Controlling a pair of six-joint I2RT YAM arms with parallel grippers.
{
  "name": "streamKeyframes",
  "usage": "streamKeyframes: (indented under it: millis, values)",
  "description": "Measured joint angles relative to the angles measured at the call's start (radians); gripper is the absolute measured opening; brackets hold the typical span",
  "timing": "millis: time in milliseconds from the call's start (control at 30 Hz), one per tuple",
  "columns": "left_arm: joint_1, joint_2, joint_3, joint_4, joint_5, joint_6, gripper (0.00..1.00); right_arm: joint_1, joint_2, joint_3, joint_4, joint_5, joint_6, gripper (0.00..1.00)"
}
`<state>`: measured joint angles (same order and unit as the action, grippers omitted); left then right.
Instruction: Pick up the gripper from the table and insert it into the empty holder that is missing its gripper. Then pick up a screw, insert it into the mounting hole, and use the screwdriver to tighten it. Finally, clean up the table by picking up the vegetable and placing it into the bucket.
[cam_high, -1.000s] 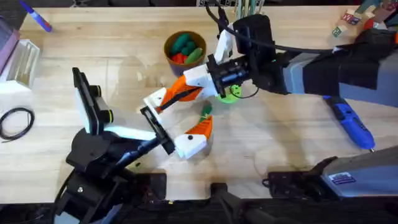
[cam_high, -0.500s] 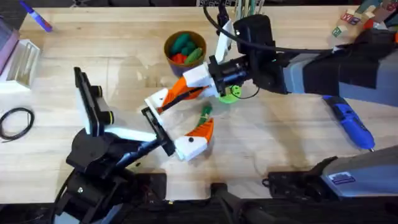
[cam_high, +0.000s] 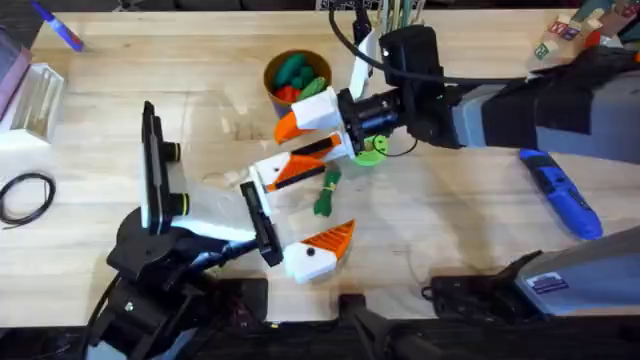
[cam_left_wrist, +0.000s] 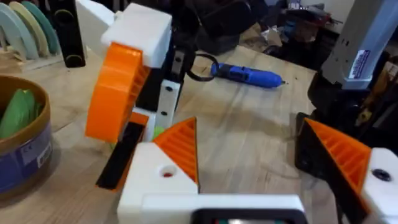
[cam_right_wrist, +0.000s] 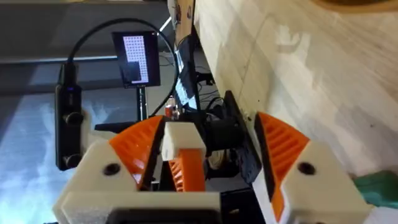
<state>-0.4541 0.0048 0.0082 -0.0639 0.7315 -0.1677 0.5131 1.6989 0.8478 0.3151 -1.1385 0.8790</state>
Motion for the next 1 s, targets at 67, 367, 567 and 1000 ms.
streamKeyframes:
  millis: [67,367,567,1000]
  values:
    - [0.0,0.0,0.0,0.0,0.005,0.002,0.985,-0.007,0.0,0.0,0.0,0.031,-0.02,0.86]
    - [0.0,0.0,0.0,0.0,0.006,0.003,0.985,-0.107,-0.132,0.046,-0.328,0.316,-0.238,0.864]
    - [0.0,0.0,0.0,0.0,0.007,0.003,0.985,-0.087,-0.242,0.122,-0.689,0.693,-0.485,0.866]
    - [0.0,0.0,0.0,0.0,0.008,0.003,0.985,0.107,-0.162,0.129,-0.831,1.196,-0.688,0.706]
